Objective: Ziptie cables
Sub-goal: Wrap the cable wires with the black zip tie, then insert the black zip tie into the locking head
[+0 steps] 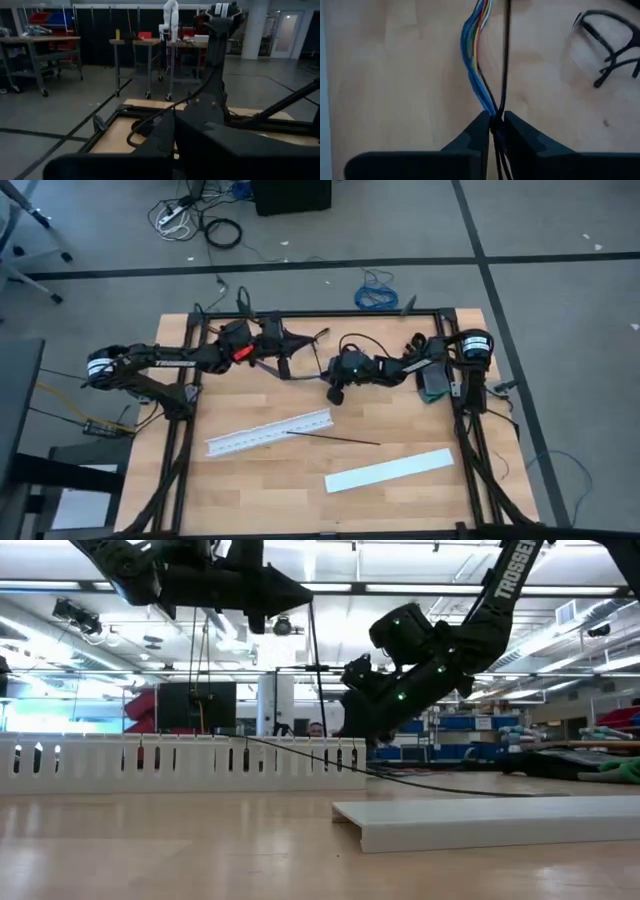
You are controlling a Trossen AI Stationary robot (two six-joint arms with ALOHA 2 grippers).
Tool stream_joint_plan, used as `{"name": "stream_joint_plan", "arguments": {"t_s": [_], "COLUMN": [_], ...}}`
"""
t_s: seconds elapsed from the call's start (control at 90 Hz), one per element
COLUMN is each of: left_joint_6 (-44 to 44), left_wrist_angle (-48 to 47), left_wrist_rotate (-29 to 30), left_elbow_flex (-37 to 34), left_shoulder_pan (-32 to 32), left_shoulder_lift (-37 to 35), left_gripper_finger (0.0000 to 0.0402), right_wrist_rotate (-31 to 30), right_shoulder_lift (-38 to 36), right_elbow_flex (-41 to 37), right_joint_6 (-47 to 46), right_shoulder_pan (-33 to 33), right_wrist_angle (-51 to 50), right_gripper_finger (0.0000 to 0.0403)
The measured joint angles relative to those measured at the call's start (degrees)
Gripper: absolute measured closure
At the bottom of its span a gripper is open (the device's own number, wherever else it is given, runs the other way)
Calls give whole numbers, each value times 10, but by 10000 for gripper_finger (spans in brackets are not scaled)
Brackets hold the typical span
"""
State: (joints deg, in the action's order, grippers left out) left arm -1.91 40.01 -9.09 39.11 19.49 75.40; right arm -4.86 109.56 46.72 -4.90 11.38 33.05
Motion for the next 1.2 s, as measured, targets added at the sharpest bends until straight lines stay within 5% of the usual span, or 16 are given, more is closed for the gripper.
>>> {"name": "stream_joint_plan", "arguments": {"t_s": [0.444,0.711,0.956,1.2], "left_joint_6": [2,6,5,-3], "left_wrist_angle": [-26,-19,-8,4], "left_wrist_rotate": [16,15,11,-4], "left_elbow_flex": [-10,-10,-11,-11], "left_shoulder_pan": [-4,-5,-5,-12], "left_shoulder_lift": [65,83,83,83], "left_gripper_finger": [401,401,401,401], "right_wrist_rotate": [62,61,61,66], "right_shoulder_lift": [-19,-131,-247,-241], "right_elbow_flex": [-1,0,0,0], "right_joint_6": [64,58,40,10], "right_shoulder_pan": [-1,-1,-30,-127], "right_wrist_angle": [47,-119,-306,-308], "right_gripper_finger": [324,259,245,248]}}
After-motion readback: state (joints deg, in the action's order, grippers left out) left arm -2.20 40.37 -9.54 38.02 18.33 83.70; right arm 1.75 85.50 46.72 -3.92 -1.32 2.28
